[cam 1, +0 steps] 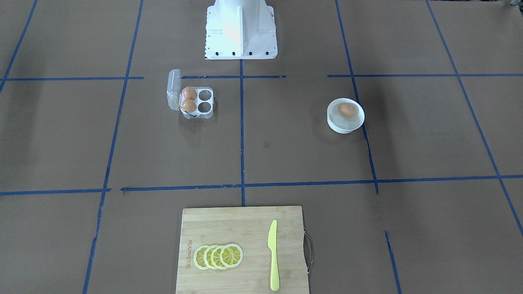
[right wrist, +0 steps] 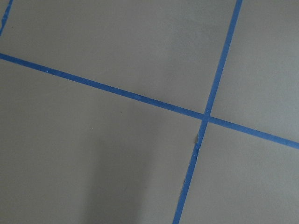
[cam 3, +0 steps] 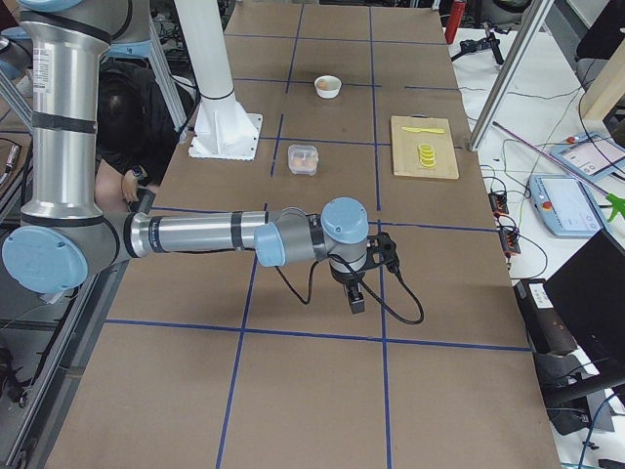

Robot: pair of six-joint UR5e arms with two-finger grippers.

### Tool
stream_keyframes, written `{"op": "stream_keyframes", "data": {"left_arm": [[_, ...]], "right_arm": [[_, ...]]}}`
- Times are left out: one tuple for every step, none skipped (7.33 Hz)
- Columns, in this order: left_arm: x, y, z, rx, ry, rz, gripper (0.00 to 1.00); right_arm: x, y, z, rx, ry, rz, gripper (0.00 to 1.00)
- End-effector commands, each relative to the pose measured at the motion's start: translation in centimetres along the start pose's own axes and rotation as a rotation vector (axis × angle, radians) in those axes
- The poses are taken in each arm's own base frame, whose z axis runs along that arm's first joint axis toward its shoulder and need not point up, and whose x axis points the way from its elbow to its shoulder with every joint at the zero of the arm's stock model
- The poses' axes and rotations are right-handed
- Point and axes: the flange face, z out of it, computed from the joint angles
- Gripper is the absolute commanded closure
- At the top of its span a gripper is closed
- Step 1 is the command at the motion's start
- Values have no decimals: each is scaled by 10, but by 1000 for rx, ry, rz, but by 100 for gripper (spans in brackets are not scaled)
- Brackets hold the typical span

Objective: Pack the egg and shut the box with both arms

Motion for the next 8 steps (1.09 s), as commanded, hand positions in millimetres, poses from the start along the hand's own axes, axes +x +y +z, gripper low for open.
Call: {"op": "stream_keyframes", "data": {"left_arm": [[27,-19,-7,122,45,123,0],[68,-26,33,85,165,176,0],[89,-37,46,74,206,145,0],[129,-57,50,71,264,67,0],[182,-73,62,51,335,17,0],[231,-86,71,46,348,-23,0],[280,-92,85,42,347,-27,0],[311,-95,94,63,311,-1,0]], "right_arm": [[7,-4,7,35,-1,-30,0],[6,-5,6,39,-1,-36,0],[4,-7,6,39,-2,-38,0],[3,-6,9,32,-3,-41,0],[3,-6,10,31,-3,-42,0],[3,-5,10,30,-3,-39,0],[4,-5,10,30,-2,-41,0],[4,-4,10,29,-2,-39,0]]}}
